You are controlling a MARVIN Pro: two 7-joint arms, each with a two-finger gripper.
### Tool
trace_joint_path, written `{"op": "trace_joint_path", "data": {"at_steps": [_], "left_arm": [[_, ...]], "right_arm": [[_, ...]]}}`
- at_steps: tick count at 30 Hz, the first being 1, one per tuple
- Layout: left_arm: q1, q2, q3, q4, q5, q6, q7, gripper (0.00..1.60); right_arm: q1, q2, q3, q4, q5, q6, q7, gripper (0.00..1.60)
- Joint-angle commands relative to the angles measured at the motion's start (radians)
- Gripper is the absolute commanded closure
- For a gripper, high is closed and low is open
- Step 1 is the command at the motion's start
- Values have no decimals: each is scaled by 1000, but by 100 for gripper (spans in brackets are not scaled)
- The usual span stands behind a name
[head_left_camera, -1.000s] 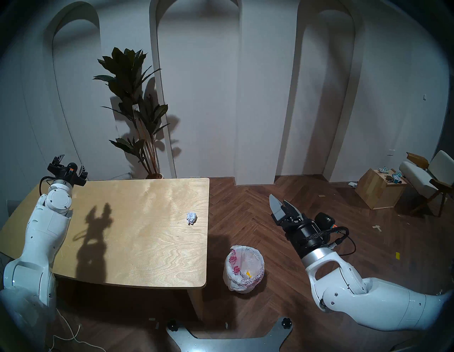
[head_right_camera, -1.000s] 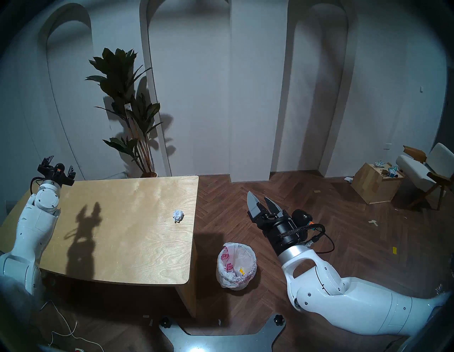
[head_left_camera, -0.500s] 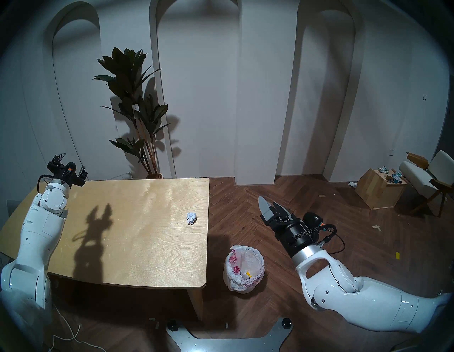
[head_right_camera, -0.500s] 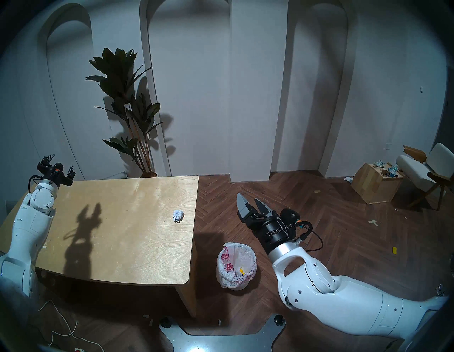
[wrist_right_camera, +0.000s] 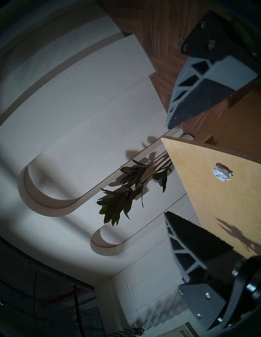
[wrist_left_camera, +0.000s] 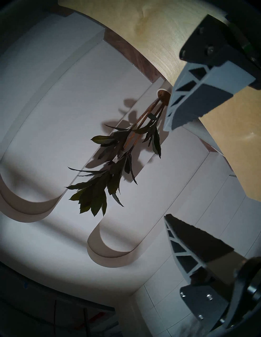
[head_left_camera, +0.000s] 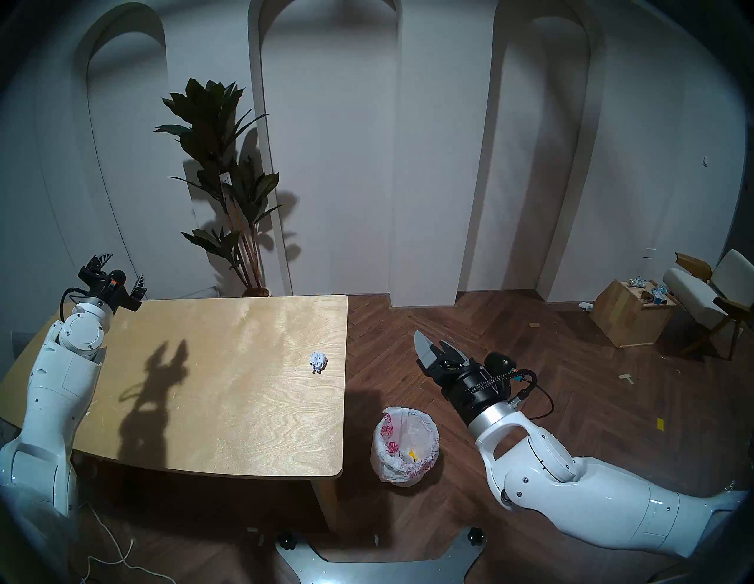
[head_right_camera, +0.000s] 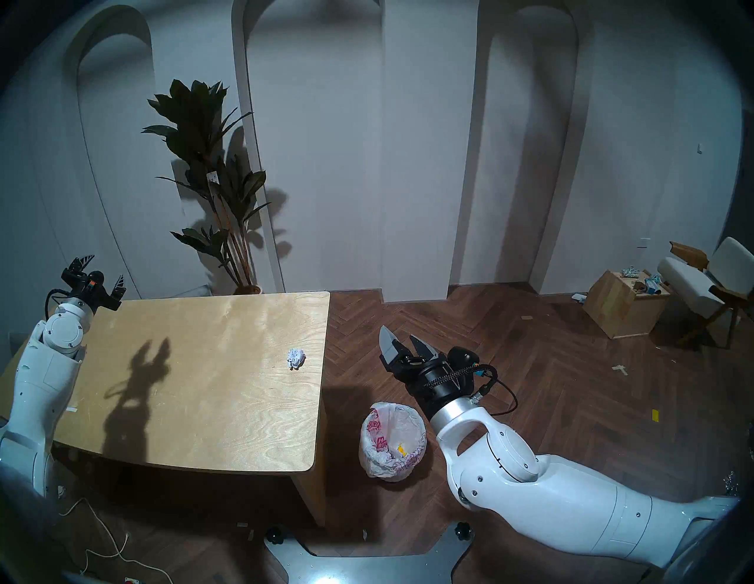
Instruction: Put the trash into the trash bin on the ground
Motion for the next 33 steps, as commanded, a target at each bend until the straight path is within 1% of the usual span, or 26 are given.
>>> {"op": "trace_joint_path", "data": {"at_steps": [1,11,33], "left_arm": [[12,39,-19,-53,-11,-15,-22,0],[62,65,-38,-113,-38,-29,-83,0],[165,117,-89,-242,-98,-52,-204,0]], "right_arm": [[49,-58,-7,14,-12,22,-9,0],[100,-128,-38,65,-32,73,-41,0],[197,-261,-101,141,-75,157,-99,0]]}}
